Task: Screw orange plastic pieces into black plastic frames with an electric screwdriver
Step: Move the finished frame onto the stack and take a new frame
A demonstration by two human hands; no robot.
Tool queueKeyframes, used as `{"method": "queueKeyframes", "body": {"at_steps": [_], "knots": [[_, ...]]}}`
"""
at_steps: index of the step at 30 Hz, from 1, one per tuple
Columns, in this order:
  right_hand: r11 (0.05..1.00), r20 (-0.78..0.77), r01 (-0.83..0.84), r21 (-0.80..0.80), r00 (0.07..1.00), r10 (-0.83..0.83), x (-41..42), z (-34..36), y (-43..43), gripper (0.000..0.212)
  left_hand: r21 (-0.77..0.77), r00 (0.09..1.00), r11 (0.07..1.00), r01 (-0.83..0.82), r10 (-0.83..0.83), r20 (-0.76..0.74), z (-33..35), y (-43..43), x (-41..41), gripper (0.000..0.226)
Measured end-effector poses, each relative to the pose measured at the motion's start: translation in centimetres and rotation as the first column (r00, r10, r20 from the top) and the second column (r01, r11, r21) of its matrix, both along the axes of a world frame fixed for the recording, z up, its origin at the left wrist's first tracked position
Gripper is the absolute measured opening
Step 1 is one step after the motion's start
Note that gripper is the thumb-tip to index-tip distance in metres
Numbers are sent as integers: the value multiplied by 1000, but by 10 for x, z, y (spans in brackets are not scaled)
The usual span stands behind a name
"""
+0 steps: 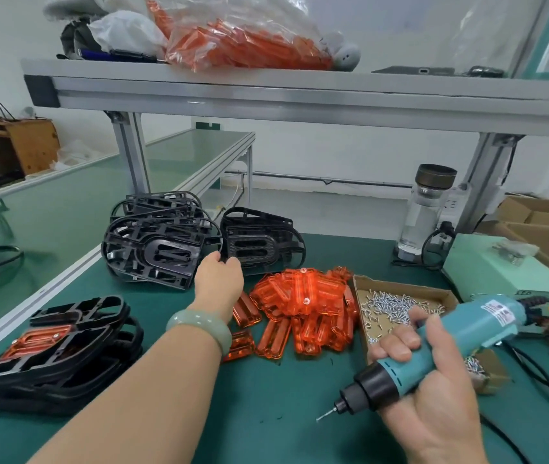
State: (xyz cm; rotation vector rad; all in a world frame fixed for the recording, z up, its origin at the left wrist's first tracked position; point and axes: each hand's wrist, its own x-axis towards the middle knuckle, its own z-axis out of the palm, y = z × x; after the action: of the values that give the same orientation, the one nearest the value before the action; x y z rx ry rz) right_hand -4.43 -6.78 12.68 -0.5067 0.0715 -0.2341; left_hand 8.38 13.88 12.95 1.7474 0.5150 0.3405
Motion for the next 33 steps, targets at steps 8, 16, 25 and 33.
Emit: {"method": "queueKeyframes", "body": {"at_steps": [8,16,25,33], "knots": [[1000,-16,-4,19,1000,4,5,-3,-3,11,-14,983,1000,13,-15,-181,-17,12,45,55],[1000,-41,10,10,999,-10,6,-4,-3,13,100,970,992,79,-53,-236,-19,17,42,34],[1000,-73,26,7,997,-25,10,-8,-6,14,-401,991,916,-34,-20,-132,-12,18,43,7],[997,-42,48,58,998,-46,12,-5,-14,13,-620,982,785,6,113,152,4,9,-6,15]]}}
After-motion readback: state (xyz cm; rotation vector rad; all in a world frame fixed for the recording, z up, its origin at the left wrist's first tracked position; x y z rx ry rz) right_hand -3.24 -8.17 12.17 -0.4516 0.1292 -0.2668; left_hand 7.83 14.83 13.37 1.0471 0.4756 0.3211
